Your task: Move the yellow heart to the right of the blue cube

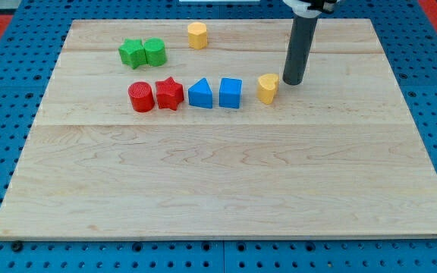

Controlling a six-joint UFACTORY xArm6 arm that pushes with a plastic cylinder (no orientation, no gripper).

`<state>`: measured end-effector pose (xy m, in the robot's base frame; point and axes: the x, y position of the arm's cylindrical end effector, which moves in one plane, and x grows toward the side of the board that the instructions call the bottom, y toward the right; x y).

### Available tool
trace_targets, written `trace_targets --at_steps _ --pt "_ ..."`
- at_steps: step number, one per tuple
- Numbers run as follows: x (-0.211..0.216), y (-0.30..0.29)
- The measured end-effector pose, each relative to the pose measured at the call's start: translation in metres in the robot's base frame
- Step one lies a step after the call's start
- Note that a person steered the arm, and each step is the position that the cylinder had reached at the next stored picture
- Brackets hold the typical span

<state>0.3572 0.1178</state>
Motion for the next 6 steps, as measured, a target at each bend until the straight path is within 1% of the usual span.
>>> trace_targets --at_steps 2,3,4,5,6 --pt "0.002 -0.021" --pt "0.003 -0.021" --pt "0.011 -0.028" --pt "0.004 -0.023" --pt "-0.019 -0.031"
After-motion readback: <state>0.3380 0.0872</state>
